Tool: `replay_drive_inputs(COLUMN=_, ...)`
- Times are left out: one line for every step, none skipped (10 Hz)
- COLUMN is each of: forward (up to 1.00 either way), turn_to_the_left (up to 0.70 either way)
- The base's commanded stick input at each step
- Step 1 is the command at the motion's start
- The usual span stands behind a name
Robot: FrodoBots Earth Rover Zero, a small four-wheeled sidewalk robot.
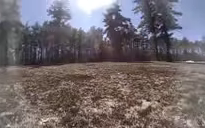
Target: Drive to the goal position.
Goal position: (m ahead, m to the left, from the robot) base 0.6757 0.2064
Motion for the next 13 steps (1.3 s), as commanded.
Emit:
replay_drive_inputs(forward=0.50, turn_to_the_left=0.00)
replay_drive_inputs(forward=0.50, turn_to_the_left=0.00)
replay_drive_inputs(forward=0.50, turn_to_the_left=0.00)
replay_drive_inputs(forward=0.50, turn_to_the_left=0.00)
replay_drive_inputs(forward=0.50, turn_to_the_left=0.00)
replay_drive_inputs(forward=0.50, turn_to_the_left=0.00)
replay_drive_inputs(forward=0.50, turn_to_the_left=0.00)
replay_drive_inputs(forward=0.50, turn_to_the_left=0.00)
replay_drive_inputs(forward=0.50, turn_to_the_left=0.00)
replay_drive_inputs(forward=0.50, turn_to_the_left=0.00)
replay_drive_inputs(forward=0.50, turn_to_the_left=0.00)
replay_drive_inputs(forward=0.50, turn_to_the_left=0.00)
replay_drive_inputs(forward=0.50, turn_to_the_left=0.00)
